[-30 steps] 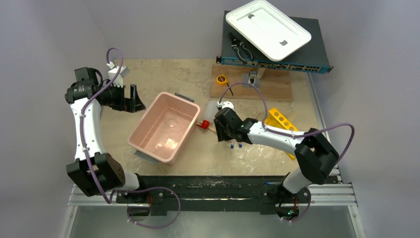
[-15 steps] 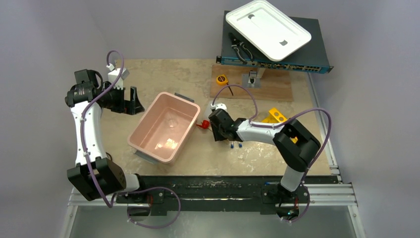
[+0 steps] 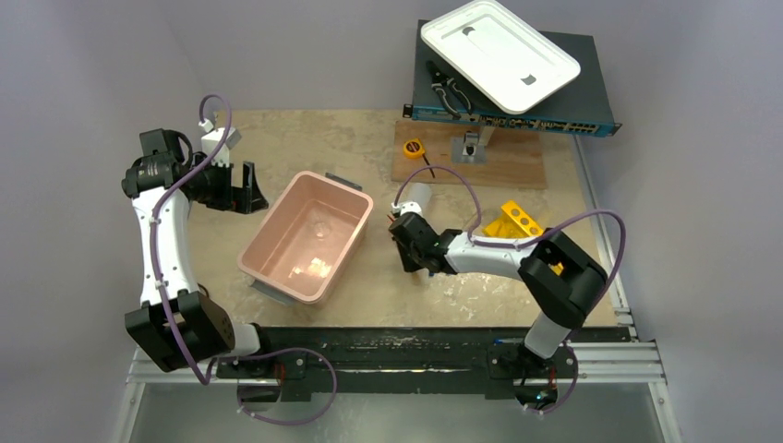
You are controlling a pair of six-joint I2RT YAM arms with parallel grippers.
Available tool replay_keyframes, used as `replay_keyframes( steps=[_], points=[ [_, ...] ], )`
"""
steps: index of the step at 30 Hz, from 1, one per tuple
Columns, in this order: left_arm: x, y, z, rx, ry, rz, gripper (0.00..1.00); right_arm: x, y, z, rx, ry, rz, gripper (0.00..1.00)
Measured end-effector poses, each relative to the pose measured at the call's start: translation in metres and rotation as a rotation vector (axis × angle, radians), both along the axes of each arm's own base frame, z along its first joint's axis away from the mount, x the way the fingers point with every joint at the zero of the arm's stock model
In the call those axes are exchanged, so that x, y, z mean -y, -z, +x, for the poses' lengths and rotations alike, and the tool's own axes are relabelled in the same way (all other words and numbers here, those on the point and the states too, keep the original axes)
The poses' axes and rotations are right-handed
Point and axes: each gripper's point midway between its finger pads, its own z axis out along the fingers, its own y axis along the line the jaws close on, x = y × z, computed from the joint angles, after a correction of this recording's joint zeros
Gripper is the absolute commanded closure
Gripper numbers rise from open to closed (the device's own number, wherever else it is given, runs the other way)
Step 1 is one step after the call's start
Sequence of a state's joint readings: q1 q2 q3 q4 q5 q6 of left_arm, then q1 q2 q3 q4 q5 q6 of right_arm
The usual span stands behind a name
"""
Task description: Organize the chemistry lab equipment
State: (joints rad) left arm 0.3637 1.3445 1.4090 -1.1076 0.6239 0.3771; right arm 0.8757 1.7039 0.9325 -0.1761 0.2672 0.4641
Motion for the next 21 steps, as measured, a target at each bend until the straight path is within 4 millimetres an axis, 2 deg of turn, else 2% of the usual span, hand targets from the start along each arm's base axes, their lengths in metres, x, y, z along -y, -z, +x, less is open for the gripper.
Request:
replay_keyframes(
  steps=[3, 6, 9, 12, 16, 21],
  points=[
    [0.0, 0.0, 0.0, 0.0, 0.0, 0.0, 0.0, -0.009, -0.006, -0.022, -0.019, -0.058, 0.012, 1.0],
    [0.0, 0.001, 0.0, -0.002, 0.0, -0.001, 0.0, -0.015, -0.022, -0.041, -0.028, -0.112, 0.052, 1.0],
    [0.0, 0.001, 0.001, -0.005, 0.0, -0.002, 0.0, -0.017, -0.051, -0.054, -0.02, -0.148, 0.119, 1.0],
    [0.0, 0.002, 0.001, -0.006, 0.0, -0.002, 0.0, -0.019, -0.089, -0.06, 0.014, -0.175, 0.205, 1.0],
    [0.0, 0.002, 0.001, -0.006, 0.0, -0.002, 0.0, -0.034, -0.166, -0.058, 0.092, -0.22, 0.353, 1.0],
    [0.0, 0.002, 0.001, -0.006, -0.001, -0.002, 0.0, -0.079, -0.282, -0.035, 0.213, -0.243, 0.546, 1.0]
  ],
)
